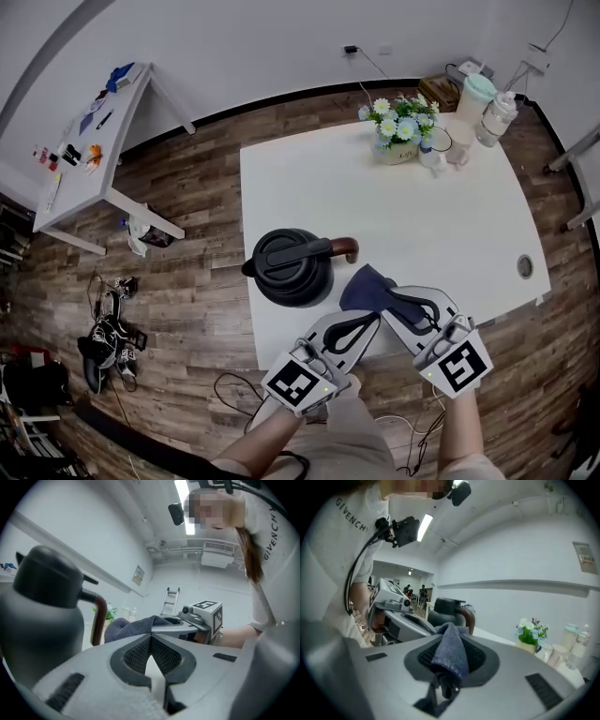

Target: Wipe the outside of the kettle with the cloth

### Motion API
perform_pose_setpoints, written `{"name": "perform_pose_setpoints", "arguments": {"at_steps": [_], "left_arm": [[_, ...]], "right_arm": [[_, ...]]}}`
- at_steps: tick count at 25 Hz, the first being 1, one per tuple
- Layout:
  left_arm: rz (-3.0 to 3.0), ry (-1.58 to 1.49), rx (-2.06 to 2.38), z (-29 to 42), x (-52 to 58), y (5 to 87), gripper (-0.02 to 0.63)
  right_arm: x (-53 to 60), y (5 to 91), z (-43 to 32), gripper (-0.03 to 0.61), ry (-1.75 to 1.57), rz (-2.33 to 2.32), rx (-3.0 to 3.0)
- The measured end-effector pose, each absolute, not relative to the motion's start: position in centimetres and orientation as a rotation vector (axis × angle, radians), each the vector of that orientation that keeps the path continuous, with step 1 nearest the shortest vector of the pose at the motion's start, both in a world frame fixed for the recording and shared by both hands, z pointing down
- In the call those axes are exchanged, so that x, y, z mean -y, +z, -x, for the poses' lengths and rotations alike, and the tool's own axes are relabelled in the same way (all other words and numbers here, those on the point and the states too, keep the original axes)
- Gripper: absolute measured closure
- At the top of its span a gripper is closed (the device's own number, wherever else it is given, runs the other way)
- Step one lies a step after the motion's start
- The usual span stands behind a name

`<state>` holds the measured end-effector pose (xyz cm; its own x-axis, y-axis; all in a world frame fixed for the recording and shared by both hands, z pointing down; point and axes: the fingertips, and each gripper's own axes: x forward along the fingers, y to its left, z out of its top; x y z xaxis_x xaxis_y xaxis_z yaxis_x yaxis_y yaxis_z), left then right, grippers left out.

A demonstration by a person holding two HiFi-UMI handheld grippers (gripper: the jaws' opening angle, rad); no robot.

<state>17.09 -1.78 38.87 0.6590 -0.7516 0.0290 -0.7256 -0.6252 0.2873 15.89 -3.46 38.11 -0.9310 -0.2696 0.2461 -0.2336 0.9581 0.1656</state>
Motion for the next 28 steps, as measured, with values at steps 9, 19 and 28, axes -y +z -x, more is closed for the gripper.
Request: {"name": "perform_pose_setpoints", "arguments": {"at_steps": [9, 19, 28], "left_arm": [[-2.973, -0.047, 1.064, -12.1, 2.0, 23.4, 0.611], [-3.001, -0.152, 1.232, 4.8, 12.6, 25.8, 0.611], [-2.977, -0.018, 0.908, 2.6, 14.6, 36.5, 0.611]], "right_arm": [[3.5, 22.2, -13.3, 0.514, -0.494, -0.305, 3.0], [10.4, 26.5, -5.6, 0.514, -0.339, 0.467, 2.702], [13.5, 36.3, -1.1, 0.514, -0.014, 0.769, 2.365]]}}
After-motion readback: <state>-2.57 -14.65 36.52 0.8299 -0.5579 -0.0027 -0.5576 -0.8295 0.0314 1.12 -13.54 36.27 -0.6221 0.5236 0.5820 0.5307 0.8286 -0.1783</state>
